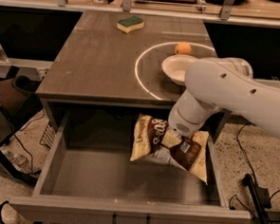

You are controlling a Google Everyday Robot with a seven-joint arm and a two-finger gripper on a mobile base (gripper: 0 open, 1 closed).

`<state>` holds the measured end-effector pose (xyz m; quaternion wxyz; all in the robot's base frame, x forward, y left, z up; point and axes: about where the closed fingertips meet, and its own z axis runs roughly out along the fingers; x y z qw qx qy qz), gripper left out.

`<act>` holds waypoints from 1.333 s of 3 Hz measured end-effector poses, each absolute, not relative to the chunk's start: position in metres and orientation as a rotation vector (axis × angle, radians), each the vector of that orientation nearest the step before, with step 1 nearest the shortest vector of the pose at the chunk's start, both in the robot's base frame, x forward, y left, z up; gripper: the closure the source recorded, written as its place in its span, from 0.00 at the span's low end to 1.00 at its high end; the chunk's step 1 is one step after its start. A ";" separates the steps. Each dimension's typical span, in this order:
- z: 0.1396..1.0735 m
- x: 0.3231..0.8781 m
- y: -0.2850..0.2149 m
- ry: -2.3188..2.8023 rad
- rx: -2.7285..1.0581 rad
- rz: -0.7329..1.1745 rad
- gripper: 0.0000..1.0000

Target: Place brown chip bag into top drawer

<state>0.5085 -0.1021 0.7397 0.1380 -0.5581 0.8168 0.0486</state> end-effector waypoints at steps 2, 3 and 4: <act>0.739 0.507 -0.106 2.384 -1.609 0.111 0.52; 0.740 0.506 -0.106 2.383 -1.611 0.109 0.21; 0.741 0.505 -0.106 2.382 -1.611 0.107 0.01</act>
Offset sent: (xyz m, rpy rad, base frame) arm -0.0012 -0.0054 -0.0017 -0.0312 0.0058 -0.0187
